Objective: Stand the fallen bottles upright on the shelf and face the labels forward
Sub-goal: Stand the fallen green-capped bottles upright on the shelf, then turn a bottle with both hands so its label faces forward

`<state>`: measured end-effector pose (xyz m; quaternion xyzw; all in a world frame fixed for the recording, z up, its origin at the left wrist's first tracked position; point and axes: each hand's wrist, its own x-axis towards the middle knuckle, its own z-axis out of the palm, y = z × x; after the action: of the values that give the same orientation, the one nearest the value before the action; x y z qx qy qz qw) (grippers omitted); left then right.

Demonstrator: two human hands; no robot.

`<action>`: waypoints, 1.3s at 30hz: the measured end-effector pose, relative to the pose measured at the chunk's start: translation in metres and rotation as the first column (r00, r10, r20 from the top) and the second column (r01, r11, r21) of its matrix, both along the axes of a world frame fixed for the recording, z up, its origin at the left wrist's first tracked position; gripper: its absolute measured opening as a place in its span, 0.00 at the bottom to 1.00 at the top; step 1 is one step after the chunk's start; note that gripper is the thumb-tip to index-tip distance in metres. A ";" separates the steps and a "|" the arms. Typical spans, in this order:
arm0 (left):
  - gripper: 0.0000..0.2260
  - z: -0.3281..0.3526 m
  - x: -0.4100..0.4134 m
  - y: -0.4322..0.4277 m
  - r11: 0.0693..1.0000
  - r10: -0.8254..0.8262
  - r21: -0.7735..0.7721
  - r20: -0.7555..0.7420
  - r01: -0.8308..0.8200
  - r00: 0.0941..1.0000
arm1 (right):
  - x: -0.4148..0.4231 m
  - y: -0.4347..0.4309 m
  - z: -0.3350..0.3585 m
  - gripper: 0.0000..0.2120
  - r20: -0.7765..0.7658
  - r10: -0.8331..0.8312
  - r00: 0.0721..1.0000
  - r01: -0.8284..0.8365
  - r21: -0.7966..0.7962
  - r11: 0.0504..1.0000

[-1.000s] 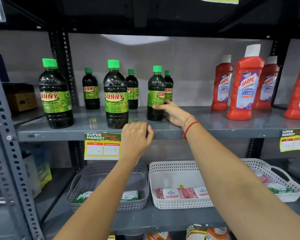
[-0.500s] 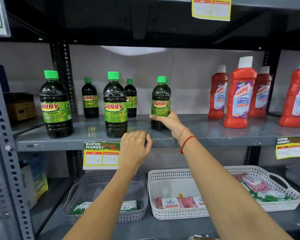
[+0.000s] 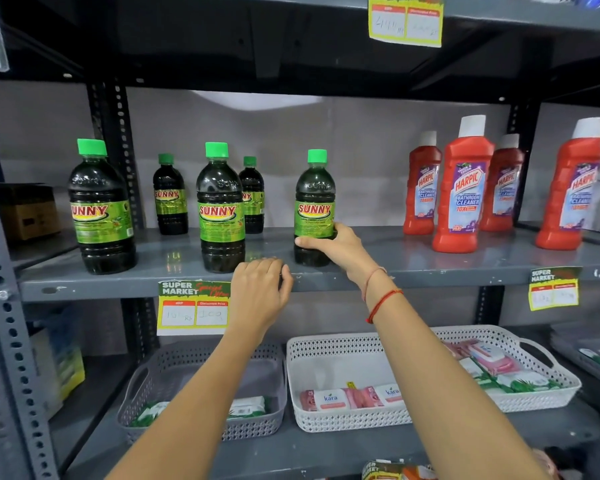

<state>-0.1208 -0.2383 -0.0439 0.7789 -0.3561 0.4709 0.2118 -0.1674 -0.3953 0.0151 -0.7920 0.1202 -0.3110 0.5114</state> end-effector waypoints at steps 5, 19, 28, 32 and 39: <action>0.21 0.003 -0.002 0.003 0.999 -0.020 0.043 -0.054 0.023 0.998 | -0.019 0.003 0.000 0.19 0.016 0.036 0.999 -0.035 -0.047 0.998; 0.28 0.041 -0.022 -0.038 0.942 -0.191 0.129 -0.555 0.310 0.810 | -0.045 -0.026 0.001 0.29 0.000 -0.024 1.000 0.024 -0.075 0.997; 0.28 0.046 -0.018 -0.048 0.944 -0.231 0.036 -0.640 0.329 0.733 | -0.051 -0.037 0.001 0.26 -0.022 0.028 0.999 -0.029 -0.082 0.996; 0.27 0.046 -0.018 -0.049 0.936 -0.250 0.023 -0.660 0.351 0.709 | -0.051 -0.041 -0.002 0.28 -0.013 0.033 0.999 -0.034 -0.095 0.995; 0.27 0.048 -0.019 -0.048 0.928 -0.259 0.028 -0.671 0.373 0.695 | -0.054 -0.052 -0.007 0.29 -0.025 0.075 0.997 -0.078 -0.137 0.988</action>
<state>-0.1402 -0.2867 0.0037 0.8353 -0.4245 0.0931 0.3368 -0.2215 -0.4474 0.0082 -0.8324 0.0731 -0.2909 0.4660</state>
